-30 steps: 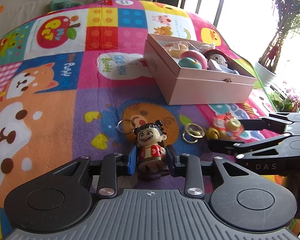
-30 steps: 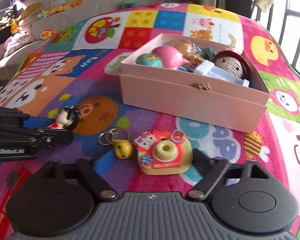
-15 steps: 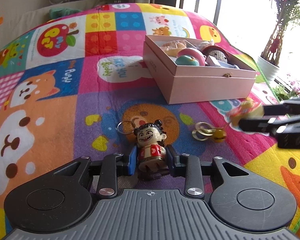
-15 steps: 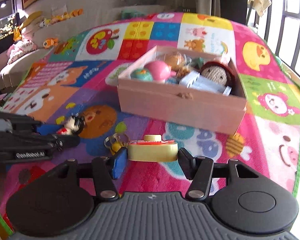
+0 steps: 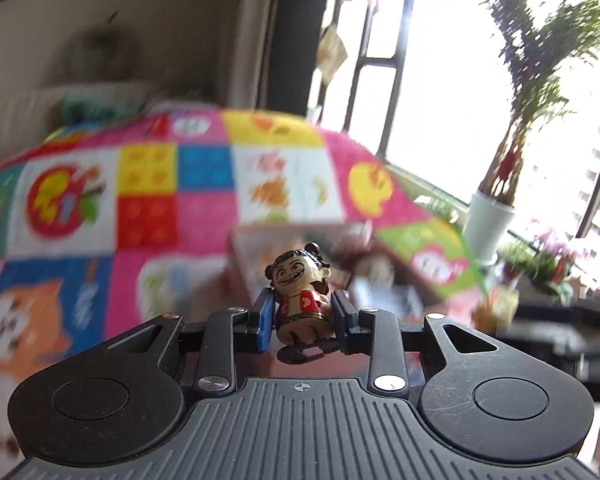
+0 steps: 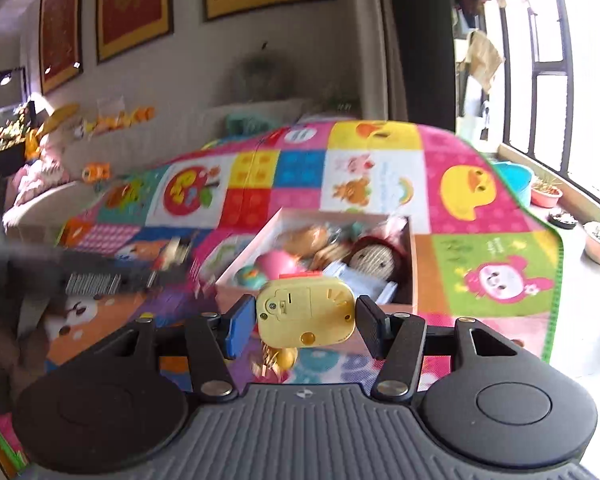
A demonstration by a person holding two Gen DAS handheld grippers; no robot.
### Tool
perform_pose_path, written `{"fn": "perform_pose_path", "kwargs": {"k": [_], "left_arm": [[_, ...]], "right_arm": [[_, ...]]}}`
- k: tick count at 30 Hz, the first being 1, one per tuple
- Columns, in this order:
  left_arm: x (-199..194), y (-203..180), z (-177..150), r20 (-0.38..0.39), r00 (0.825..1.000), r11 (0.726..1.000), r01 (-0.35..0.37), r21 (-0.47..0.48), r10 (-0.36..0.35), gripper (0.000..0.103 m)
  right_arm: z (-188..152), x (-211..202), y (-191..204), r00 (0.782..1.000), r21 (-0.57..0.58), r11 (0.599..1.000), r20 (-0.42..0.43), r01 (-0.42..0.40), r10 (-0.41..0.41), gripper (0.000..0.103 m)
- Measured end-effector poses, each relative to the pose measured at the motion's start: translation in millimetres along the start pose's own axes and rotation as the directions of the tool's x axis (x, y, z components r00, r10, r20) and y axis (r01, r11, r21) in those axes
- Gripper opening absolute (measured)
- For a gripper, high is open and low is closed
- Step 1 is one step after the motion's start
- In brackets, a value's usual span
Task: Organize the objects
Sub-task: 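Place the figurine in the box with left tool while right grasps the Hello Kitty toy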
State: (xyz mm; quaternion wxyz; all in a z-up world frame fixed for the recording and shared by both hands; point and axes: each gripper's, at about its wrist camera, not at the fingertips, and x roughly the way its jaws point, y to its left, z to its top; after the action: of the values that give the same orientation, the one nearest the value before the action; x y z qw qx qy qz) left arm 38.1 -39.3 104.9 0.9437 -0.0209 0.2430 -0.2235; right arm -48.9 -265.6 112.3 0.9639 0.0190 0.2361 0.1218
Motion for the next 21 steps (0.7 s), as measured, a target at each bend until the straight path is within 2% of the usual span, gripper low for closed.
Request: {"fn": "perform_pose_path", "kwargs": {"k": [2,4,8,10,12,14,18,21], "left_arm": [[25.5,-5.6,18.5,0.019,0.999,0.999,0.040,-0.014,-0.040,0.034],[56.3,-5.9,28.7,-0.015,0.999,0.998,0.047,-0.038,-0.047,0.035],[92.8,12.9,23.6,-0.090,0.995,0.994,-0.044,-0.105,0.034,0.032],[87.6,26.5,18.0,-0.068,0.997,0.987,-0.037,-0.158,0.026,0.032],[75.1,38.0,13.7,-0.048,0.999,0.982,-0.029,-0.188,0.021,0.032],[61.1,47.6,7.9,-0.044,0.999,0.980,-0.031,-0.194,0.023,0.032],[29.9,57.0,-9.8,-0.059,0.998,0.982,-0.023,-0.188,0.012,0.032],[9.8,58.5,-30.1,-0.092,0.996,0.981,-0.014,-0.191,-0.004,0.032]], "right_arm": [[0.6,-1.7,-6.8,1.000,0.021,1.000,0.006,0.015,-0.015,0.055],[-1.2,-3.5,-12.3,1.000,0.035,0.999,0.008,0.030,-0.030,0.055],[-4.4,-7.0,-26.5,0.998,0.054,0.996,0.008,0.064,-0.065,0.055],[-4.3,-8.1,-34.3,0.997,0.062,0.995,0.012,0.075,-0.076,0.045],[-0.1,-4.2,-41.6,0.997,0.081,0.994,0.012,0.075,-0.076,0.044],[7.9,2.8,-45.5,0.998,0.097,0.994,0.010,0.057,-0.059,0.038],[17.7,12.9,-42.4,0.998,0.043,0.997,-0.003,0.070,-0.070,0.038],[8.5,21.8,-47.0,0.993,0.025,0.996,-0.077,0.089,-0.087,0.047]]}}
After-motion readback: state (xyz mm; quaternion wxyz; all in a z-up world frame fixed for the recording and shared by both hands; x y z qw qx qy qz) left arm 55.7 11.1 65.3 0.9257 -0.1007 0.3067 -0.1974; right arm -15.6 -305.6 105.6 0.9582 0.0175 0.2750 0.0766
